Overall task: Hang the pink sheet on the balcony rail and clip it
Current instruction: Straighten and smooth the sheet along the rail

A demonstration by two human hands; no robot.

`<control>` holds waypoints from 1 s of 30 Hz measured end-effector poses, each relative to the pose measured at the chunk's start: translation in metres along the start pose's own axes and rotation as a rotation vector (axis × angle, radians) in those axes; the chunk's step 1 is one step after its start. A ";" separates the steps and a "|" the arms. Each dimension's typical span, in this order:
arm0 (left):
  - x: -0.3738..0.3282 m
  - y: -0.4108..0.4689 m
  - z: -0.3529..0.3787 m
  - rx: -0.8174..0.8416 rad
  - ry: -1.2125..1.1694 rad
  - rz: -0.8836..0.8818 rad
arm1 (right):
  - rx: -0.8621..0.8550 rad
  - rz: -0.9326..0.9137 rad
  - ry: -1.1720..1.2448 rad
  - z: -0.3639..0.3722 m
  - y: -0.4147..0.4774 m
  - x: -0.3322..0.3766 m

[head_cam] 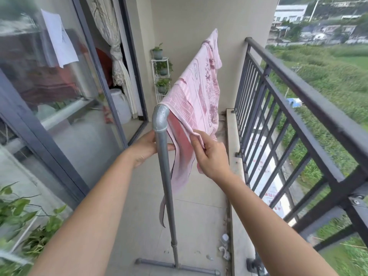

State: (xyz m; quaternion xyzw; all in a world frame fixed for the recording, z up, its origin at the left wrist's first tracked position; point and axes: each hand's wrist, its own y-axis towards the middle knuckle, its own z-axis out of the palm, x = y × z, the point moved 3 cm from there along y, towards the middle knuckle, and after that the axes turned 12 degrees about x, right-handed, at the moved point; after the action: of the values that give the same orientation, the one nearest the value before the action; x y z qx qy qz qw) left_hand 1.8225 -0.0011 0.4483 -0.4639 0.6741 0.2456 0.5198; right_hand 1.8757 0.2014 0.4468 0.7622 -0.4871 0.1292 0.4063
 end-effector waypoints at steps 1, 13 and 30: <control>0.000 0.000 0.000 0.005 -0.009 0.008 | -0.013 -0.012 -0.033 0.005 -0.003 -0.004; -0.066 -0.044 -0.015 -1.033 0.741 0.472 | 0.093 0.039 -0.205 0.047 -0.079 -0.059; -0.076 -0.082 -0.029 -1.077 0.651 0.727 | -0.053 0.147 -0.288 0.024 -0.062 -0.043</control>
State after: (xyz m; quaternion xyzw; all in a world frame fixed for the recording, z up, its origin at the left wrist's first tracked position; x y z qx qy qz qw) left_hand 1.8829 -0.0337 0.5407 -0.4516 0.6917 0.5502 -0.1223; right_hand 1.9028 0.2228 0.3754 0.7241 -0.5980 0.0351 0.3419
